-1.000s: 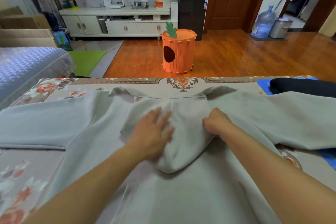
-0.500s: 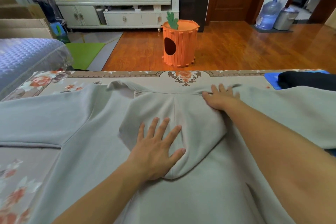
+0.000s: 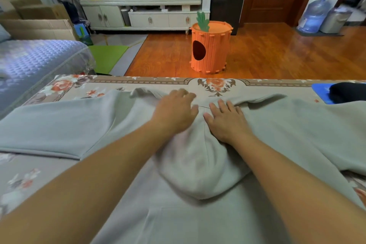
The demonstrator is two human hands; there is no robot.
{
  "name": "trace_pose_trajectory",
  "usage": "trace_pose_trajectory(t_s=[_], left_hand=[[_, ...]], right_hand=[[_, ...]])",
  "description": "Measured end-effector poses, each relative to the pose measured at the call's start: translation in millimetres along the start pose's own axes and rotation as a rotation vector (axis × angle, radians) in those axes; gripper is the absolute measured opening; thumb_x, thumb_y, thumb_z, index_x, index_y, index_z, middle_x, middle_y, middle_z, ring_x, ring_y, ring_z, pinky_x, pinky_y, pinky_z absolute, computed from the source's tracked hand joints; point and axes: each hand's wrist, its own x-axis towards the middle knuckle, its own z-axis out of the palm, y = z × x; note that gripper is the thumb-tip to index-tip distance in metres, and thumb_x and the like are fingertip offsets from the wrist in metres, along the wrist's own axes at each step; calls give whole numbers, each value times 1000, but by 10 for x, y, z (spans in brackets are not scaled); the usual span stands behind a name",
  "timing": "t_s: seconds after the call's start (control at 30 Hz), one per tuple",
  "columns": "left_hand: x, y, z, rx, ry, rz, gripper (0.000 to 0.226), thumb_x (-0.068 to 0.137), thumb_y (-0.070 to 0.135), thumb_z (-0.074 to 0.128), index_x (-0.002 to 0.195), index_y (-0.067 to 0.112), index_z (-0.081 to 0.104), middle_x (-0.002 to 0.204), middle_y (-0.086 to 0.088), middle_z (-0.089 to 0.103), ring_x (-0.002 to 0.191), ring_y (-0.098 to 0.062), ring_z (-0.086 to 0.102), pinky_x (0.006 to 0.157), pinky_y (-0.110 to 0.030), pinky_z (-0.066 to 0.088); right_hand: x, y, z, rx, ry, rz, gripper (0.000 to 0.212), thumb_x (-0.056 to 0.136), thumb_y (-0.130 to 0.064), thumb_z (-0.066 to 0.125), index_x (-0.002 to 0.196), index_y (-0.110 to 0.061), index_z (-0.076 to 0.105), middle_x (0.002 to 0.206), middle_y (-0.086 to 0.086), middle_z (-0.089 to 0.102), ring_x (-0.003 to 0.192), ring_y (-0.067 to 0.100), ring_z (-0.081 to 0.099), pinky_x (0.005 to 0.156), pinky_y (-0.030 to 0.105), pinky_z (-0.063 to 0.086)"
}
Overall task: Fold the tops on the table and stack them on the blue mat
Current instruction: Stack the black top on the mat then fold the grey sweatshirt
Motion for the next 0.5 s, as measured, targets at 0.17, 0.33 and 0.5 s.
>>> trace_pose_trajectory(t_s=[0.17, 0.33, 0.5], left_hand=[[224, -897, 374, 35, -301, -305, 69, 99, 66, 16, 161, 35, 11, 171, 0, 0, 157, -25, -6, 125, -53, 0], [147, -1012, 468, -77, -271, -344, 71, 99, 68, 16, 161, 34, 8, 171, 2, -6, 156, -20, -10, 125, -50, -5], [148, -998, 382, -44, -339, -402, 74, 96, 70, 18, 161, 35, 8, 170, -7, -6, 156, -29, -9, 125, -53, -2]], right_hand=[[-8, 3, 0, -39, 23, -8, 67, 99, -61, 11, 159, -31, 17, 168, 3, 9, 154, 26, 6, 124, 49, 7], [-17, -24, -34, -22, 5, -6, 67, 100, -62, 9, 160, -32, 14, 169, 2, 5, 155, 25, 2, 125, 48, 4], [-43, -74, -58, -41, -33, 54, 71, 97, -67, 7, 160, -34, 6, 169, 8, -2, 155, 26, -6, 124, 48, -2]])
